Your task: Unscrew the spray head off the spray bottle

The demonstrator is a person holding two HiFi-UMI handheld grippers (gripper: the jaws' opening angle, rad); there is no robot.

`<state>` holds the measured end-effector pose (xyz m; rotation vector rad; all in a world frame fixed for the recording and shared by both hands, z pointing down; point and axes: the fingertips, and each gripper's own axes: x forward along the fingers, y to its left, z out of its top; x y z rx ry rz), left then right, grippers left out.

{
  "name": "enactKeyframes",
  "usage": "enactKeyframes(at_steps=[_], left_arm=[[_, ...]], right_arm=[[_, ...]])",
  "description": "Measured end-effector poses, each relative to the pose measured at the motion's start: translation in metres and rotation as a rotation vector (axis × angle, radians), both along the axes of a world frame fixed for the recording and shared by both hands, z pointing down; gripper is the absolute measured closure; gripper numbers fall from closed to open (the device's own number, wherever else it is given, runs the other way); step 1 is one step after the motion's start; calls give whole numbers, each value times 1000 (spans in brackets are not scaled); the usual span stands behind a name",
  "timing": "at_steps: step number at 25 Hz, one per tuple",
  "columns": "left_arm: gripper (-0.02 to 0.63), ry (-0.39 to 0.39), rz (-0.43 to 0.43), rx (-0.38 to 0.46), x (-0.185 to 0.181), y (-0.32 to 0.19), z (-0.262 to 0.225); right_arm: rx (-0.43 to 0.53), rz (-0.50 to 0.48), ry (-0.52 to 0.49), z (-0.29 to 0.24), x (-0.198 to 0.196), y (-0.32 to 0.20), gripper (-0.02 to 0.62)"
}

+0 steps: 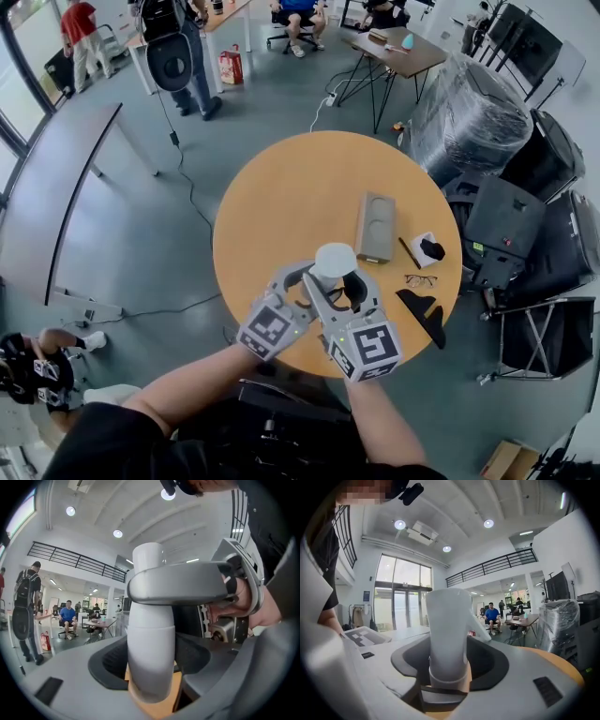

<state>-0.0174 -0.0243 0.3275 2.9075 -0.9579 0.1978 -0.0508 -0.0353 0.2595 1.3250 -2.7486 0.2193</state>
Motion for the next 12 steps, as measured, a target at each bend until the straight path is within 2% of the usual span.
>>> enactKeyframes(at_steps=[5, 9, 12], left_arm=[[302, 4, 107, 6, -1, 3, -3], [302, -26, 175, 8, -4, 7, -5], [302, -65, 136, 22, -8, 3, -6]], right_arm=[[48, -144, -25, -5, -4, 8, 345], [24, -234, -86, -8, -3, 12, 357], [13, -229, -94, -8, -4, 10, 360]])
